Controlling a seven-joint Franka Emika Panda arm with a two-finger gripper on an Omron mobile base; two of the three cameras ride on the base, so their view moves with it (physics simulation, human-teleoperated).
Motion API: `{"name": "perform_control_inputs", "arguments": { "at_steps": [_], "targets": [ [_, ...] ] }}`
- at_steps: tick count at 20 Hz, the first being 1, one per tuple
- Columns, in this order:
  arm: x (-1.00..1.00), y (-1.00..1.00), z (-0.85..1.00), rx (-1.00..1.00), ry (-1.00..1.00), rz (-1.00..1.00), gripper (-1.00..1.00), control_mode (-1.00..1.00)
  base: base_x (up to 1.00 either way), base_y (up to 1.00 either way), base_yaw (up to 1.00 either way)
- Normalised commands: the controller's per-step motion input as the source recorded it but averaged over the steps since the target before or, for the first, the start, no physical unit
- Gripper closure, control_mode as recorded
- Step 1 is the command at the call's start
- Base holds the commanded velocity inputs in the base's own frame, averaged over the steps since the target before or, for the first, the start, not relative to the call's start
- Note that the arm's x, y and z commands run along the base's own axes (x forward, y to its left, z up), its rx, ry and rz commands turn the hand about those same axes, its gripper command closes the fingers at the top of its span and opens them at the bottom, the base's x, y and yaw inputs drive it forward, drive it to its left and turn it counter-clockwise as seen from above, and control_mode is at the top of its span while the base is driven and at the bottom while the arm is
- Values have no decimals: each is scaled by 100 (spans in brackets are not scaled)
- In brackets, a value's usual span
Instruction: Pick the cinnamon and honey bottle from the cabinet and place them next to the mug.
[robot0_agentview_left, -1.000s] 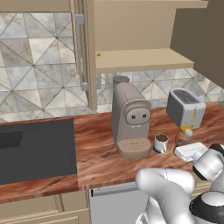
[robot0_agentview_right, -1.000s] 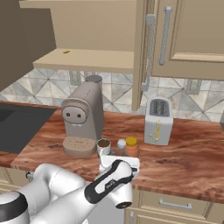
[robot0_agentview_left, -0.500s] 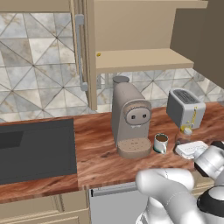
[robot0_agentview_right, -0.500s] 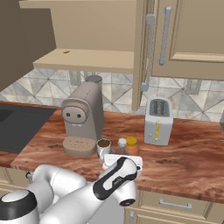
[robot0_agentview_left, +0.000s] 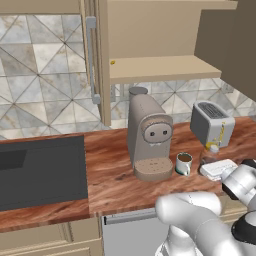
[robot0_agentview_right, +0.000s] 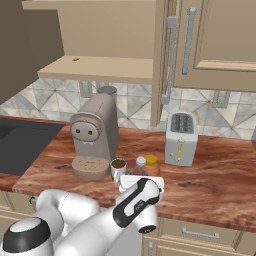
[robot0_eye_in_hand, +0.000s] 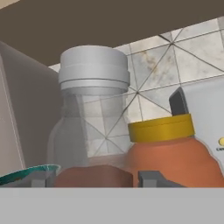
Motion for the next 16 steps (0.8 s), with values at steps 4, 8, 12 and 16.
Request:
{"name": "perform_control_inputs", "arguments": {
  "at_steps": [4,8,12,16],
  "targets": [
    [-3,0,-44,-5,0,0,100,-100,0,0,0],
    [-36,0,-41,-2,2,0,100,-100,0,0,0],
    [-35,6,-31,-2,1,0,100,-100,0,0,0],
    [-2,14,-24,-4,1,0,-100,-100,0,0,0]
  ]
}}
